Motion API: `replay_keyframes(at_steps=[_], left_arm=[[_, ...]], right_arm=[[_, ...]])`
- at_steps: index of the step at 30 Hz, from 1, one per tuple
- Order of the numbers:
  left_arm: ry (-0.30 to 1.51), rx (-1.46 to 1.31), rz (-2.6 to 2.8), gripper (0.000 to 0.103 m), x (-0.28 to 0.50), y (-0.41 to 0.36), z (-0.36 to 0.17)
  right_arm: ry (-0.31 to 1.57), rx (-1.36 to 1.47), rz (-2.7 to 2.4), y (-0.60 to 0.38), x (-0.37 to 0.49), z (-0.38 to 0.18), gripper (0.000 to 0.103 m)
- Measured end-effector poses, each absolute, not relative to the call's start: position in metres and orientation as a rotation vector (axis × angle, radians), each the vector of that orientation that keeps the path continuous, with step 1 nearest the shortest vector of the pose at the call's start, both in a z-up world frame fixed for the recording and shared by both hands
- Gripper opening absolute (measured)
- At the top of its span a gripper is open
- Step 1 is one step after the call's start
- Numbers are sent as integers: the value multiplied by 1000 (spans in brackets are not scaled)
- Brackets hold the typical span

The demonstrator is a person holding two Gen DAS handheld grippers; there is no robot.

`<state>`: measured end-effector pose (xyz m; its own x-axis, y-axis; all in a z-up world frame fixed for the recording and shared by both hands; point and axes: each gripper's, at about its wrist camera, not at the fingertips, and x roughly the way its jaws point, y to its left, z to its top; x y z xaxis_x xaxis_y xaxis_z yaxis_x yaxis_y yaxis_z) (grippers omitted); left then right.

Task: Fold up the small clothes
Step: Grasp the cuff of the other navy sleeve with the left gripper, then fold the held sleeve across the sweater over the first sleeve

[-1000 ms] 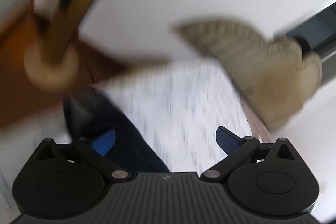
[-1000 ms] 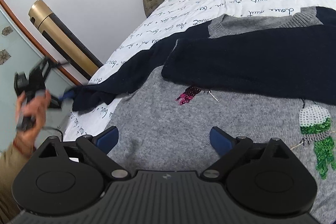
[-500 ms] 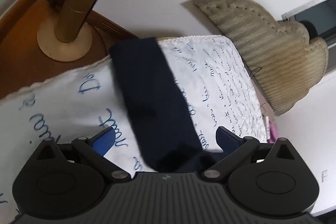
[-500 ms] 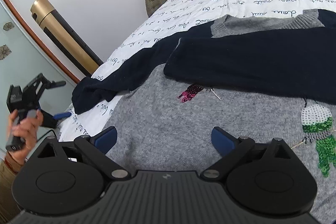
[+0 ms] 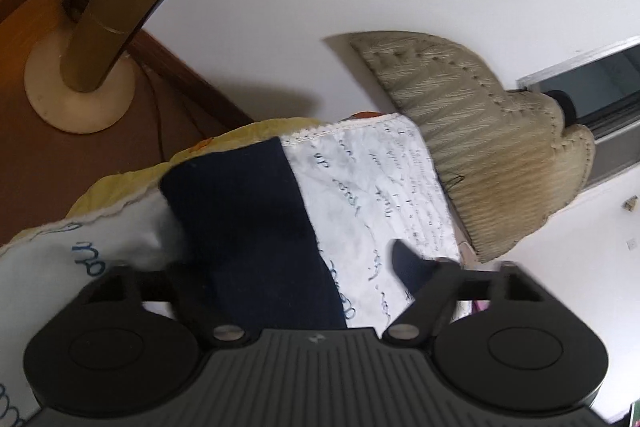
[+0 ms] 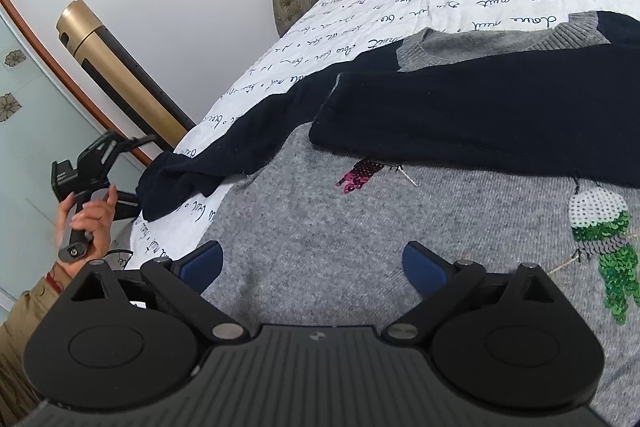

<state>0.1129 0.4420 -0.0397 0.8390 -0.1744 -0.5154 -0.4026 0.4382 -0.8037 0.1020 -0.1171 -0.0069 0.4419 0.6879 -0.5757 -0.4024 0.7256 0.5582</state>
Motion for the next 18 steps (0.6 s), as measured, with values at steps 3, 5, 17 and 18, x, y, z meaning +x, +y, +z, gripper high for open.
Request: replay_keyframes(at_steps=[3, 5, 17, 18], left_arm=[[600, -1163, 199, 31, 111, 443, -45], [612, -1159, 244, 11, 109, 442, -45], [429, -679, 474, 9, 107, 420, 62], [403, -643, 477, 9, 107, 418, 72]], right_arm=[[877, 363, 697, -117, 101, -7, 98], [877, 364, 696, -117, 102, -7, 99], [875, 381, 699, -122, 100, -6, 99], [875, 387, 699, -124, 100, -6, 99]])
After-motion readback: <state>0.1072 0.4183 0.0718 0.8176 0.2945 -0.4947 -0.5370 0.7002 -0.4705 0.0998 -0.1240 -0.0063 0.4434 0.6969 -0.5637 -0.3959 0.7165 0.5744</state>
